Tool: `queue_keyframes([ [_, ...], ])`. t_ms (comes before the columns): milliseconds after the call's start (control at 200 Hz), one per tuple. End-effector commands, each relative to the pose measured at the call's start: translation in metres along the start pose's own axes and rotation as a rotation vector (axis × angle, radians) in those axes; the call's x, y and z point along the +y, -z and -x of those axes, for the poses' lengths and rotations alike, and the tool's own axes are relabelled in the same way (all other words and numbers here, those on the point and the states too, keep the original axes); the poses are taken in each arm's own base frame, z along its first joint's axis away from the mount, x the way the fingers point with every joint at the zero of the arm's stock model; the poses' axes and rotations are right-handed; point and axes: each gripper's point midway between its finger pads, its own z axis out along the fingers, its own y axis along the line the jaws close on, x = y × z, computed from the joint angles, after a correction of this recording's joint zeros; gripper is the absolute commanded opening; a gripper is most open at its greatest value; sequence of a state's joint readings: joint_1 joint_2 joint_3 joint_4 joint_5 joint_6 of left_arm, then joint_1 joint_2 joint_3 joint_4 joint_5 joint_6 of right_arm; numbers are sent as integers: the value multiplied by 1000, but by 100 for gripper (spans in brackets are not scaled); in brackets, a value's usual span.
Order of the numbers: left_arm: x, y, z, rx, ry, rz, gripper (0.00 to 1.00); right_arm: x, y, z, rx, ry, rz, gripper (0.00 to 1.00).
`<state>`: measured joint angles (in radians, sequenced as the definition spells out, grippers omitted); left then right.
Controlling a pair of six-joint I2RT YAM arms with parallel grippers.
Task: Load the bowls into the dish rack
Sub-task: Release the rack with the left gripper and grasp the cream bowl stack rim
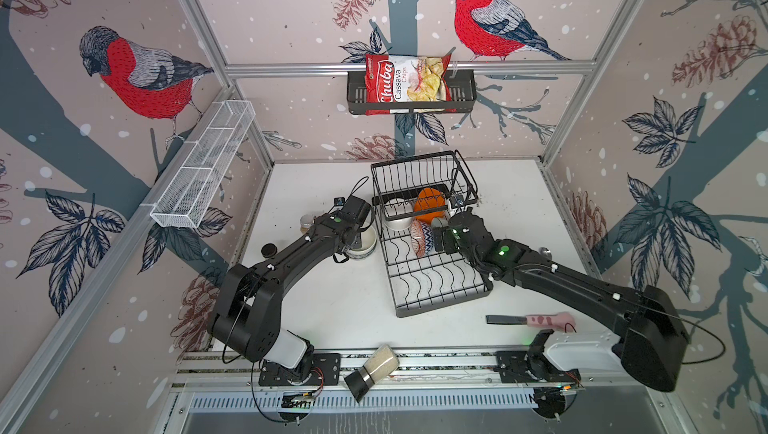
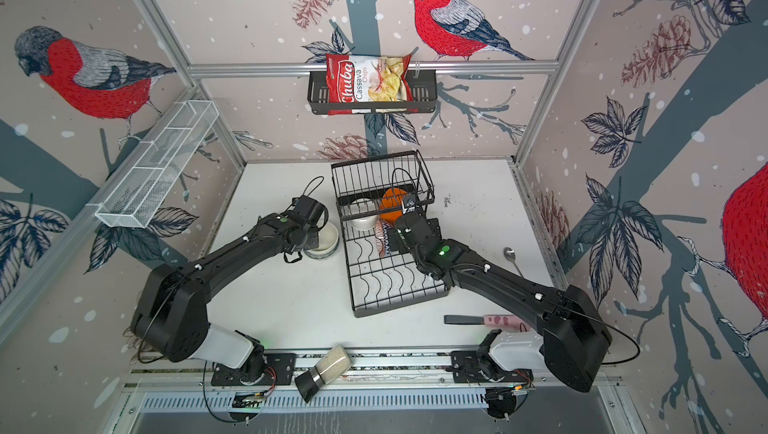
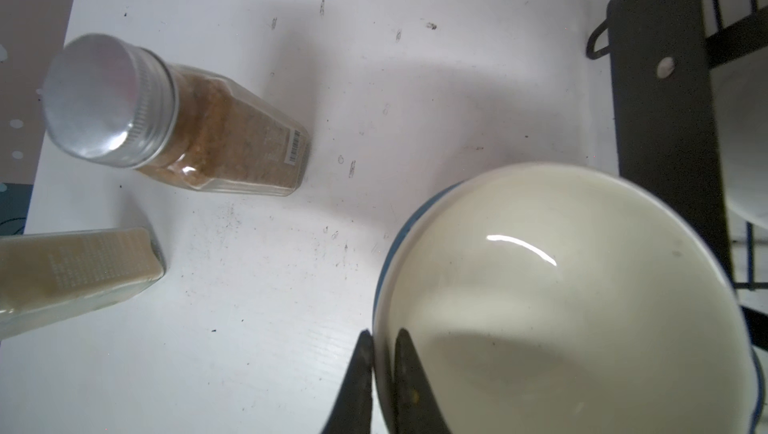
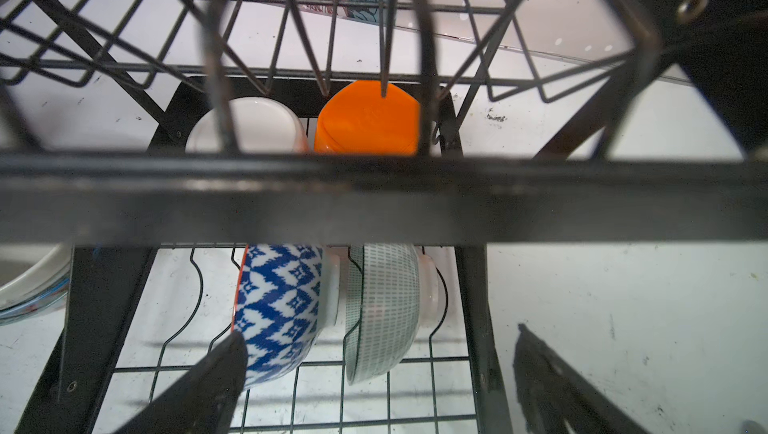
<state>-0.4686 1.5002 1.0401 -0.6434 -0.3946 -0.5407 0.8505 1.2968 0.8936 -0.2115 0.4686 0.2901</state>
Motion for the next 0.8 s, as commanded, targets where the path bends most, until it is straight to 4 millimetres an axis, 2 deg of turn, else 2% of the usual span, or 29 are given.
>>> queue_keyframes([
  [0, -2, -1, -2, 13, -24, -12, 5, 0, 0, 6, -15, -9, -2, 99],
  [100, -2, -1, -2, 14, -28, -11, 4, 2, 0, 6, -13, -5, 0, 99],
  [215, -2, -1, -2, 16, -29, -10, 10, 3, -1, 7, -11, -3, 2, 99],
  [280, -2, 0, -2, 17, -26, -10, 18, 2, -2, 6, -9, -2, 0, 99],
  [505, -3, -4, -2, 29, -30, -1, 21, 3, -2, 6, -10, -2, 0, 99],
  [795, -6, -8, -6, 54, -25, -4, 5, 0, -2, 2, -7, -1, -6, 99],
])
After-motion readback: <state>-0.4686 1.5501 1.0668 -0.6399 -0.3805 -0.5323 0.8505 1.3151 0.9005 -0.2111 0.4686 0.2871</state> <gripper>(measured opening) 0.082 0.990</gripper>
